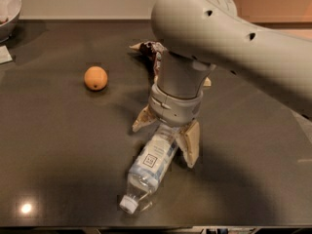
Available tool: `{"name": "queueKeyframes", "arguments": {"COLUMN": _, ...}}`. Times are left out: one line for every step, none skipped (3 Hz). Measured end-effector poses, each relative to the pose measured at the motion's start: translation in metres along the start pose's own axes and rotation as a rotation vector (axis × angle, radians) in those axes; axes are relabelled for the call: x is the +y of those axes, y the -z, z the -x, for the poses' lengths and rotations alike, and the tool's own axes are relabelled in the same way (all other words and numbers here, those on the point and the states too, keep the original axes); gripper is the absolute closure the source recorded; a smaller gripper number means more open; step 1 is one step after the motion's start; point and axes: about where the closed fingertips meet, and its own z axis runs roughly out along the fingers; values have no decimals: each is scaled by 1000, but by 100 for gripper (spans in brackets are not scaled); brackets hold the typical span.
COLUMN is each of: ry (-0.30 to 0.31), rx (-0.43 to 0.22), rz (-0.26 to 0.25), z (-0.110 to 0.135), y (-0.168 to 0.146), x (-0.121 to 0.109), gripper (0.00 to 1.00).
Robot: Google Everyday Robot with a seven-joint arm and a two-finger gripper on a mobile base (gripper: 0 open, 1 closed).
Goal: Move blue plastic bottle near orange
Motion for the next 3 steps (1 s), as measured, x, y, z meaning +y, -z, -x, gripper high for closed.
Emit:
{"name": "queueKeyframes", "arguments": {"ry": -15, "rx": -5, "rz": 5, "z": 0, "y": -2, "x": 0, "gripper": 42}}
{"name": "queueKeyframes", "arguments": {"ry": -67, "rx": -9, "rz": -9, "z": -6, "y": 9, "x": -10, "gripper": 65}}
{"name": "queueKeyframes", "arguments": {"ry": -153, "rx": -15, "rz": -40, "z": -14, "y": 25, "x": -34, "gripper": 88}}
